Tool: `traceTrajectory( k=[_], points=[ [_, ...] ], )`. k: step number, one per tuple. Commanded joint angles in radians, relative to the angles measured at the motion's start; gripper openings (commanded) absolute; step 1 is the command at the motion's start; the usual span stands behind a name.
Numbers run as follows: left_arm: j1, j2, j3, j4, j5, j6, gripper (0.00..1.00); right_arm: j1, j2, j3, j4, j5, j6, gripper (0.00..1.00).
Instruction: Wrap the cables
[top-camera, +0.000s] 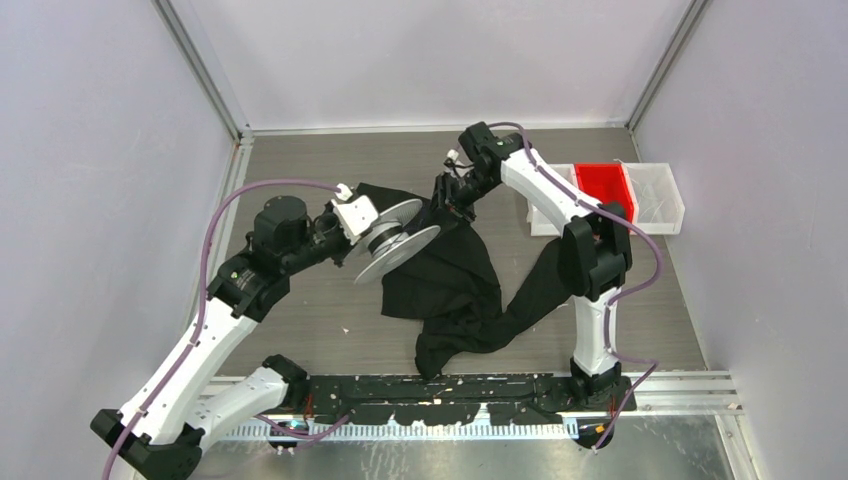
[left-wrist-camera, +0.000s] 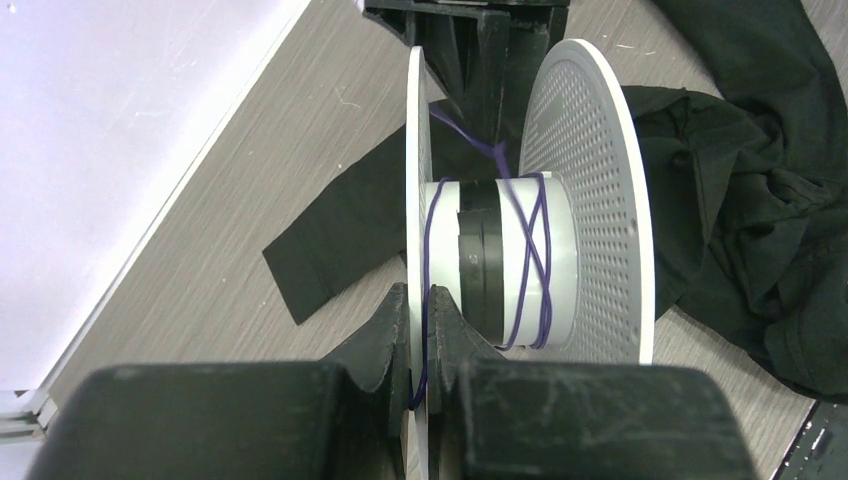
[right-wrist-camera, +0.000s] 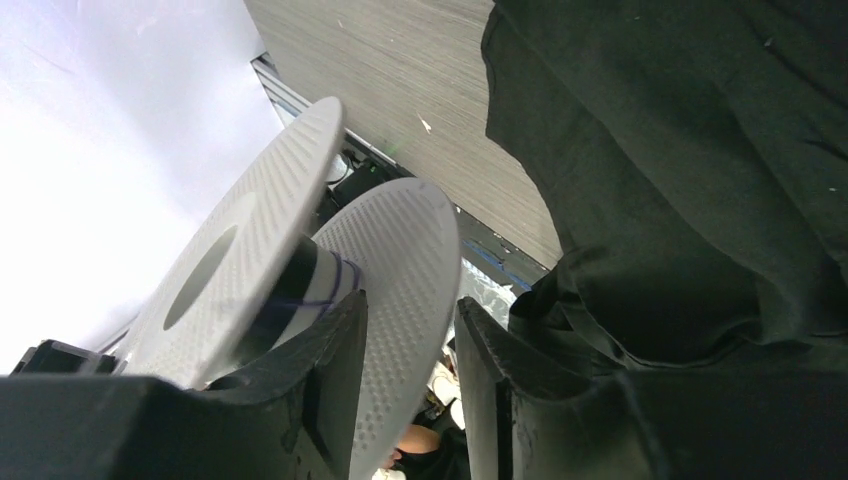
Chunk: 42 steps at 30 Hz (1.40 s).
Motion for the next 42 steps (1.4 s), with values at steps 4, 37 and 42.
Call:
traceTrajectory(
  k=[4, 37, 42],
  points=[
    [0.006, -0.028, 0.045, 0.116, -0.026, 0.004, 0.0, -0.059, -0.082, -0.013, -0.051, 0.003, -0.02, 0.45],
    [0.595, 0.218, 0.045, 0.175, -0.105, -0.691, 0.0, -0.265, -0.267, -0.148, -0.049, 0.246, -0.08, 0.49],
    [0.66, 0.256, -0.002, 0.217, -0.029, -0.763, 0.0, -0.266, -0.269, -0.166, -0.048, 0.228, -0.09, 0.49]
  ],
)
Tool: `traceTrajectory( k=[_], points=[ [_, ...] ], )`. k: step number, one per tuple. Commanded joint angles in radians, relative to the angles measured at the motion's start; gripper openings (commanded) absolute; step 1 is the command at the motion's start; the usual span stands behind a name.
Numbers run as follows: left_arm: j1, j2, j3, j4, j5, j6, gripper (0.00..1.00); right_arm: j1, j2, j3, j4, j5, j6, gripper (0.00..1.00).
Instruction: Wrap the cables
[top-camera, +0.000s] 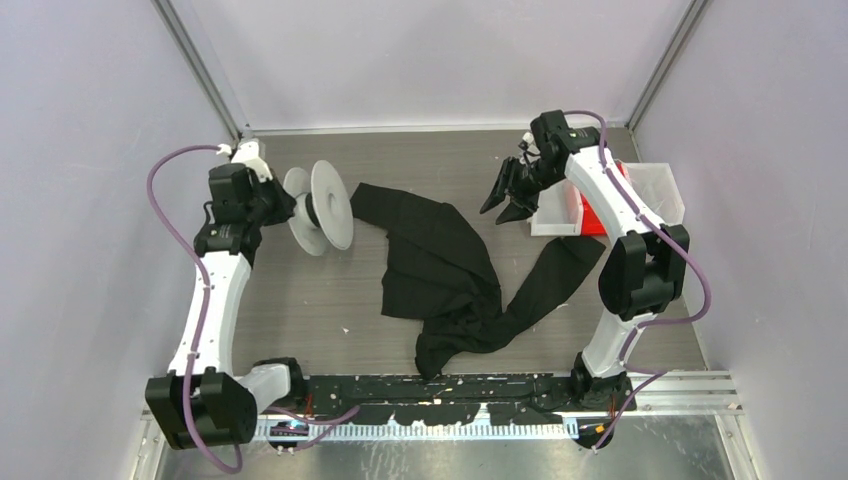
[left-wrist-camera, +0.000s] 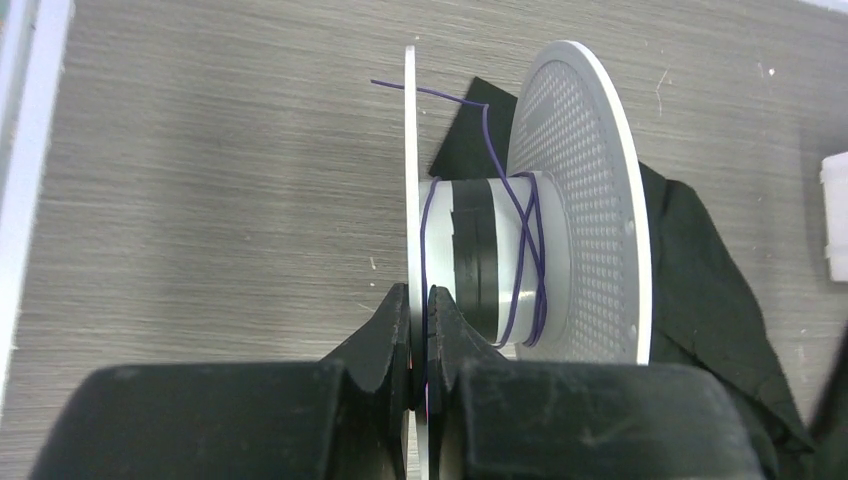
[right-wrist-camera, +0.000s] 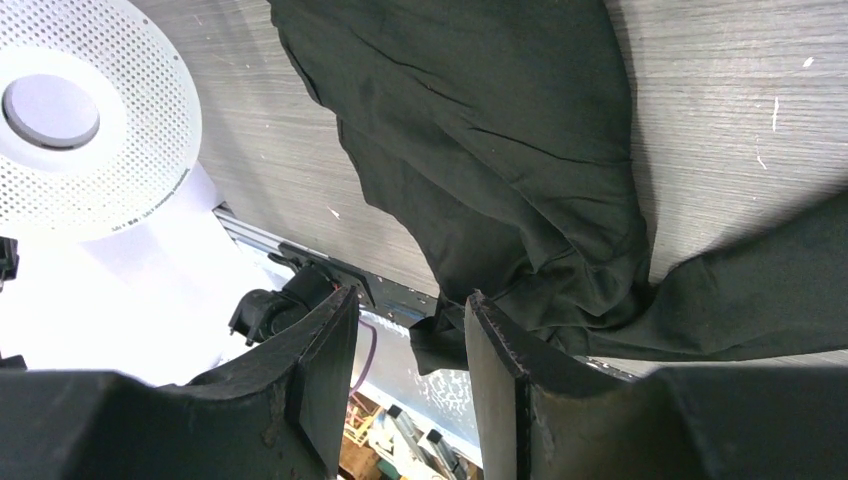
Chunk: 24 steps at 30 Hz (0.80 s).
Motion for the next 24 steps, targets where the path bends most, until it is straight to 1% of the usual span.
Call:
traceTrajectory(
  k=[1, 3, 7, 10, 13, 16, 18, 21, 22, 24],
  points=[
    [0.069, 0.038, -0.018, 0.144, 0.113, -0.129, 0.0, 0.0, -0.03, -0.015, 0.017, -0.027, -0.019, 0.49],
    [0.112, 0.066, -0.042, 0.16, 0.178, -0.152, 0.0, 0.0, -0.032, -0.024, 0.022, -0.034, -0.018, 0.49],
    [0.17, 0.101, -0.085, 0.204, 0.254, -0.162, 0.0, -0.001, -0.035, -0.036, 0.025, -0.043, -0.022, 0.49],
    [0.212, 0.142, -0.134, 0.299, 0.336, -0.211, 0.0, 0.0, -0.03, -0.043, 0.03, -0.05, -0.025, 0.49],
    [0.238, 0.214, -0.162, 0.387, 0.4, -0.279, 0.0, 0.0, -0.026, -0.052, 0.037, -0.055, -0.023, 0.49],
    [0.239, 0.252, -0.195, 0.483, 0.412, -0.338, 0.0, 0.0, -0.029, -0.06, 0.04, -0.052, -0.026, 0.49],
    [0.239, 0.276, -0.205, 0.503, 0.409, -0.339, 0.0, 0.001, -0.031, -0.063, 0.035, -0.045, -0.033, 0.49],
    [0.242, 0.318, -0.208, 0.487, 0.372, -0.316, 0.0, 0.0, -0.033, -0.056, 0.019, -0.021, -0.043, 0.49],
    [0.243, 0.335, -0.209, 0.48, 0.361, -0.31, 0.02, 0.0, -0.034, -0.056, 0.019, -0.019, -0.043, 0.49],
    [0.247, 0.367, -0.216, 0.477, 0.343, -0.301, 0.13, 0.0, -0.037, -0.057, 0.02, -0.018, -0.042, 0.49]
  ],
)
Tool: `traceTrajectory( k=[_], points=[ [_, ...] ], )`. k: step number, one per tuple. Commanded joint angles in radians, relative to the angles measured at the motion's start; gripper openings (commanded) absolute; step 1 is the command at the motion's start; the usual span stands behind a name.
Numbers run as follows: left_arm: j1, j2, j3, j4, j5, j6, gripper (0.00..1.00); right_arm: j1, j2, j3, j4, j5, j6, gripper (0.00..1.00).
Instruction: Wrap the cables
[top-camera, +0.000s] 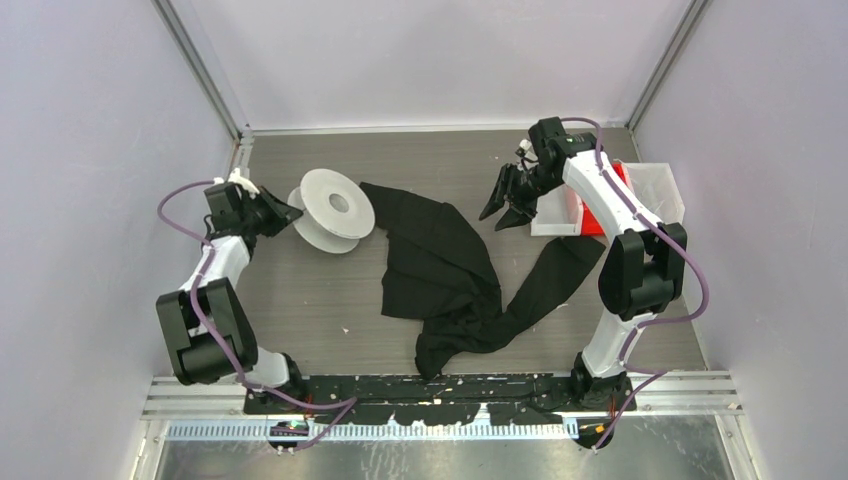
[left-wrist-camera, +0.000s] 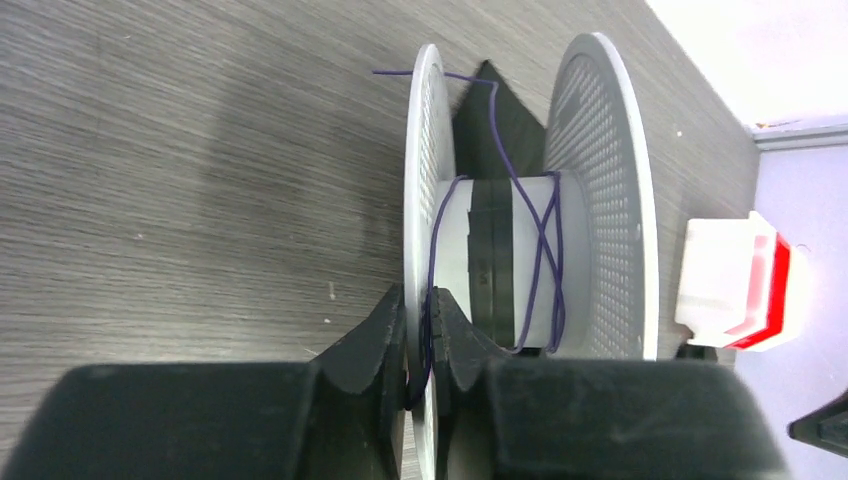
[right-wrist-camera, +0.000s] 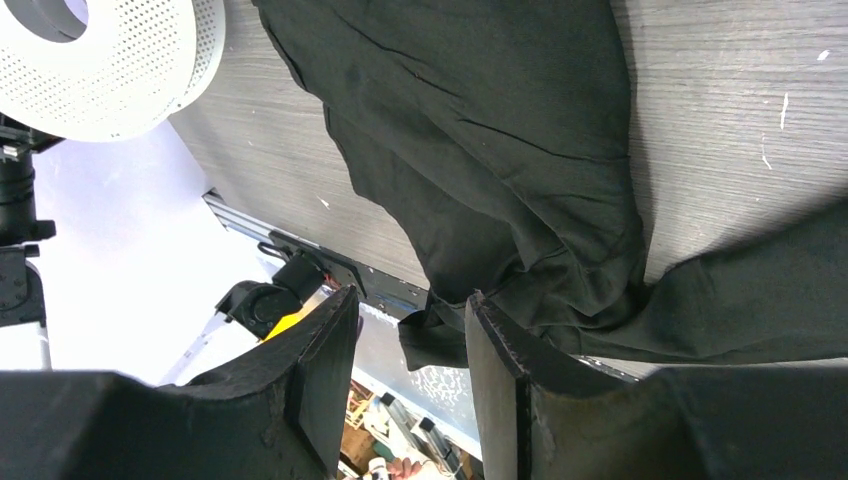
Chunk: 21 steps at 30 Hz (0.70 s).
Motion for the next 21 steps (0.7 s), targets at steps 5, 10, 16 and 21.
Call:
traceTrajectory(
  k=[5, 10, 16, 21],
  points=[
    [0.018, 0.114, -0.035, 0.075, -0.097, 0.037, 0.28, -0.002, -0.037, 0.011, -0.015, 0.018, -0.018, 0.49],
    [0.018, 0.188, -0.007, 0.061, -0.14, 0.052, 0.46, -0.004, -0.042, 0.006, -0.015, 0.026, -0.017, 0.49],
    [0.017, 0.164, 0.032, -0.058, -0.224, 0.086, 0.67, -0.004, -0.049, 0.002, -0.006, 0.027, -0.006, 0.49],
    [0.015, 0.043, 0.131, -0.264, -0.351, 0.151, 0.73, -0.004, -0.056, 0.022, -0.014, 0.073, -0.003, 0.5]
  ],
)
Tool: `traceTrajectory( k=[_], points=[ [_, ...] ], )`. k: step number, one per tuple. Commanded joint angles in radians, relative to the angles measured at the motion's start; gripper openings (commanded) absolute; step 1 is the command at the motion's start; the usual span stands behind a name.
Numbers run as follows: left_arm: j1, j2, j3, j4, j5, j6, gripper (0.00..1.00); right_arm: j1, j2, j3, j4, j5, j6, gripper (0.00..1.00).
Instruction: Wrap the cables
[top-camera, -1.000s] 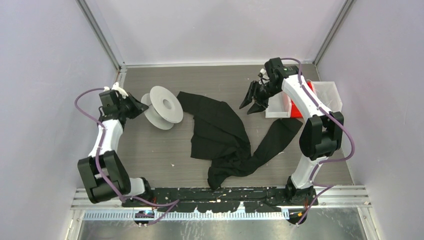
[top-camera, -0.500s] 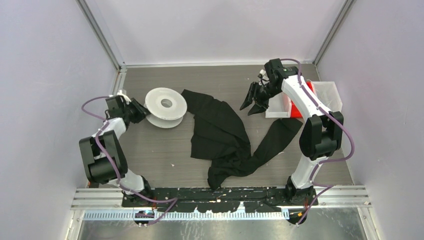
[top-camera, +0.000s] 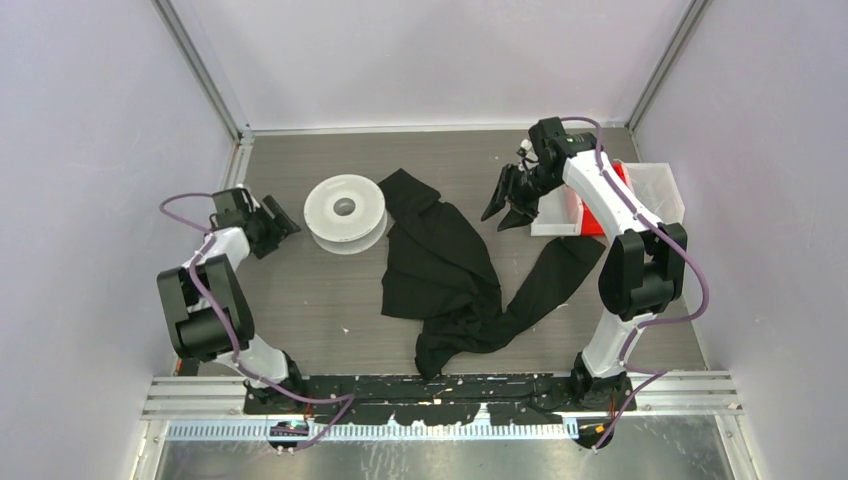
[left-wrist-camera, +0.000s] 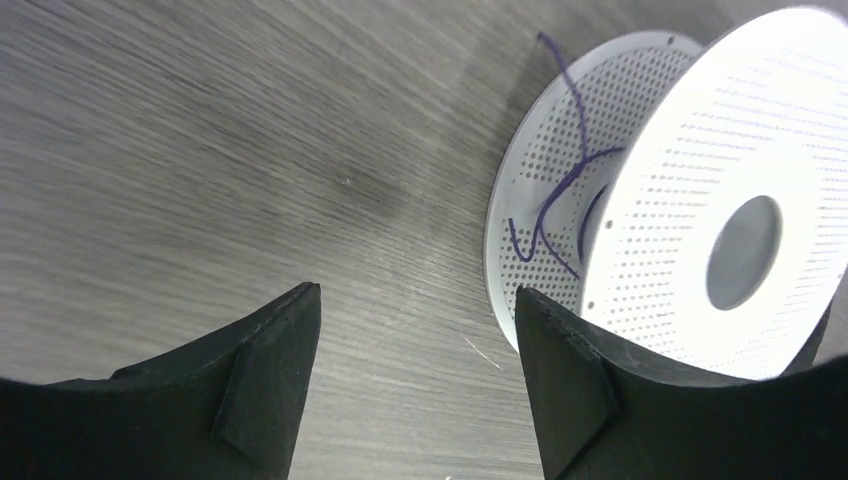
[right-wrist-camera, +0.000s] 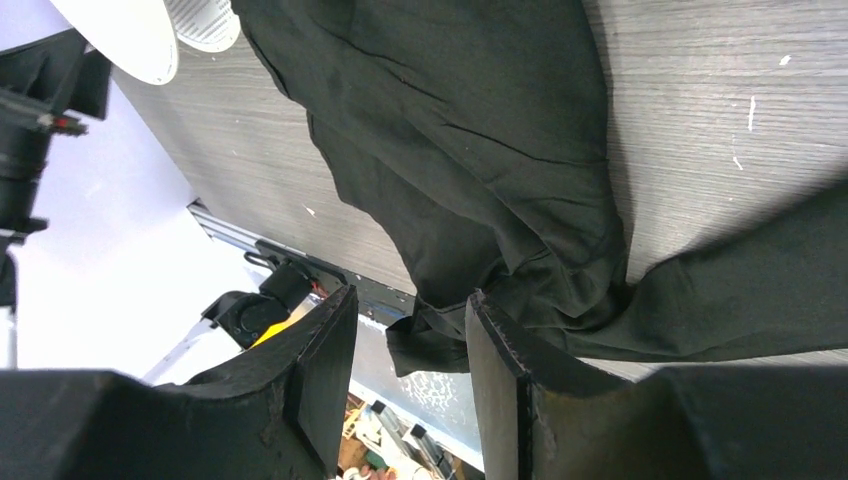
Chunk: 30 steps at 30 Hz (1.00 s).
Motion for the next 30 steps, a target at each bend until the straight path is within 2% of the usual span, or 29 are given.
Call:
traceTrajectory(
  k=[1, 7, 11, 15, 19, 20, 24, 27, 30],
  points=[
    [0.003, -0.165, 0.133, -0.186, -0.149, 0.09, 0.73, -0.004, -0.057, 0.028, -0.011, 0.05, 0.01, 0.49],
    [-0.027, -0.335, 0.283, -0.344, -0.246, 0.156, 0.73, -0.003, -0.107, 0.073, -0.012, 0.18, 0.015, 0.5],
    [-0.14, -0.403, 0.368, -0.406, -0.321, 0.224, 0.73, -0.003, -0.197, 0.056, 0.04, 0.319, 0.006, 0.54],
    [-0.391, -0.416, 0.469, -0.521, -0.464, 0.31, 0.74, 0.006, -0.348, -0.01, 0.131, 0.565, -0.038, 0.75],
    [-0.611, -0.403, 0.511, -0.595, -0.523, 0.27, 0.74, 0.028, -0.474, -0.107, 0.211, 0.794, -0.099, 0.97],
    [-0.669, -0.397, 0.516, -0.61, -0.546, 0.259, 0.74, 0.03, -0.496, -0.129, 0.22, 0.841, -0.11, 0.99],
    [-0.865, -0.364, 0.514, -0.673, -0.584, 0.212, 0.75, 0.031, -0.543, -0.17, 0.204, 0.976, -0.149, 1.0],
    [-0.894, -0.34, 0.496, -0.711, -0.534, 0.13, 0.76, 0.031, -0.557, -0.189, 0.194, 1.109, -0.133, 1.0],
    [-0.894, -0.365, 0.427, -0.654, -0.5, 0.092, 0.76, 0.031, -0.543, -0.192, 0.182, 1.215, -0.126, 1.0]
  ],
)
